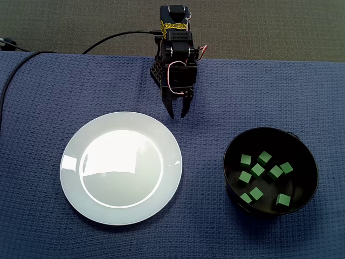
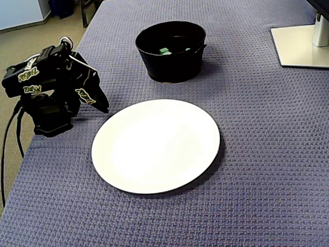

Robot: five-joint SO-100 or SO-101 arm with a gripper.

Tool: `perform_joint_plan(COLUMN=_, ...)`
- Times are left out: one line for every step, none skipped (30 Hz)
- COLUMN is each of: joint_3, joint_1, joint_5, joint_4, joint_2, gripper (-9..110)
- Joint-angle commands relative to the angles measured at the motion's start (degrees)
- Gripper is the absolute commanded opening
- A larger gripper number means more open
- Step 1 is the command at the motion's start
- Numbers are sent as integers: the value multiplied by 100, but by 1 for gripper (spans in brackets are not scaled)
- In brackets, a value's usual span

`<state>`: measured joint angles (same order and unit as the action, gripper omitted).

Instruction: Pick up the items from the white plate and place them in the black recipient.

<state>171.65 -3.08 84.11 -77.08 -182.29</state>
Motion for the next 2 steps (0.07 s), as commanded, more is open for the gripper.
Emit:
perform_joint_plan(joint_3=0, joint_1=88, joint_5=211, joint_4=-1072, joint_2=26, gripper=2)
perform_joint_plan(joint_3=0, joint_1=88, joint_5=211, joint_4=-1072, joint_2=26, gripper=2)
